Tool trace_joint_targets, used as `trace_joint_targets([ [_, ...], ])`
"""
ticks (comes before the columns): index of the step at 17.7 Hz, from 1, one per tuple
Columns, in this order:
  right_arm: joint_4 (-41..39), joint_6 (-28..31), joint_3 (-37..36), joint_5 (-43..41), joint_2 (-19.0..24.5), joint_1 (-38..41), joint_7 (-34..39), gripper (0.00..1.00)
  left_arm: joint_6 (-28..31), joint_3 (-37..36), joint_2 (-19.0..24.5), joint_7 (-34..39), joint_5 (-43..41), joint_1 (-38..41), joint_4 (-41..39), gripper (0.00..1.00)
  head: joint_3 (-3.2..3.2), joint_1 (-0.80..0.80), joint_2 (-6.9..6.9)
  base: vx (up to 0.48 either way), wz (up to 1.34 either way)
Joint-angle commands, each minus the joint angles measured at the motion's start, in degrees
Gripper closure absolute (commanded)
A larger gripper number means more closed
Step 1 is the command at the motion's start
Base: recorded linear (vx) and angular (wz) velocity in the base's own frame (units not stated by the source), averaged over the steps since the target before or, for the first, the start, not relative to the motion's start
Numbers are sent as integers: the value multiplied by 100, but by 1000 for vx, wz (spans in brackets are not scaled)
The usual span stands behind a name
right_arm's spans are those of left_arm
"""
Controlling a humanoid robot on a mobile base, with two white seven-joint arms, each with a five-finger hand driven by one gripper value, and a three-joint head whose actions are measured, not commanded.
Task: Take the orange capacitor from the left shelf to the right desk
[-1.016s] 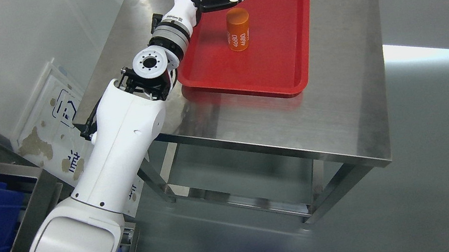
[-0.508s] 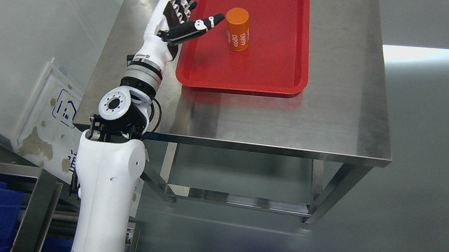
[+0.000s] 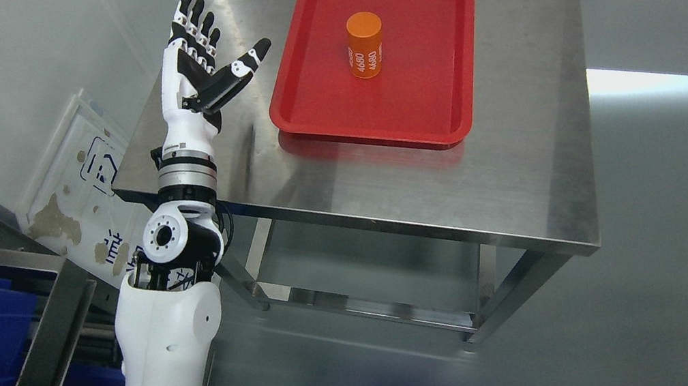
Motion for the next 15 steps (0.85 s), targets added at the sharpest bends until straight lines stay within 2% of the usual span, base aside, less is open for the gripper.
trace_joint_targets([
  [1, -100, -1, -97, 18, -99, 132, 1, 0, -191, -50, 100, 48, 6, 450, -698, 0, 0, 0, 0, 0, 0],
  [15, -100, -1, -97, 18, -99, 132, 1, 0, -157, -41, 100, 30, 6, 318, -698, 0, 0, 0, 0, 0, 0],
])
